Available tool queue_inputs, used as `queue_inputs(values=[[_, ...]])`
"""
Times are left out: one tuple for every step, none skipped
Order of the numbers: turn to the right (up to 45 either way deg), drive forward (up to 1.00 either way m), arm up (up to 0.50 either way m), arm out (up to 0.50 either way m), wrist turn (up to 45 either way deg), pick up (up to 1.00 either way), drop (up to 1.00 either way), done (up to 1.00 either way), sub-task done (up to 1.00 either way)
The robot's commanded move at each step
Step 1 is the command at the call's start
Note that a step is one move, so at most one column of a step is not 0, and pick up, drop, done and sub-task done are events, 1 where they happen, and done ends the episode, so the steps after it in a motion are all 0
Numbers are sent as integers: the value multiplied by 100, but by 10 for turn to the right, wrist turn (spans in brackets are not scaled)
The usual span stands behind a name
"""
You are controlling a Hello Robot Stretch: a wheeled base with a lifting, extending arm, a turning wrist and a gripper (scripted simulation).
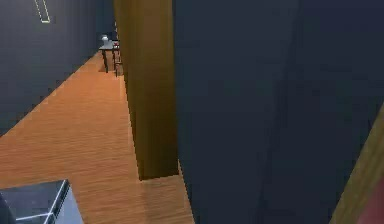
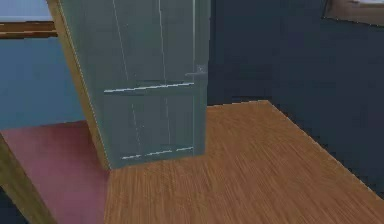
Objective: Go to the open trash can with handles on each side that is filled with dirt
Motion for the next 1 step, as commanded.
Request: queue_inputs(values=[[-450, 0, 0, 0, 0, 0, 0, 0, 0]])
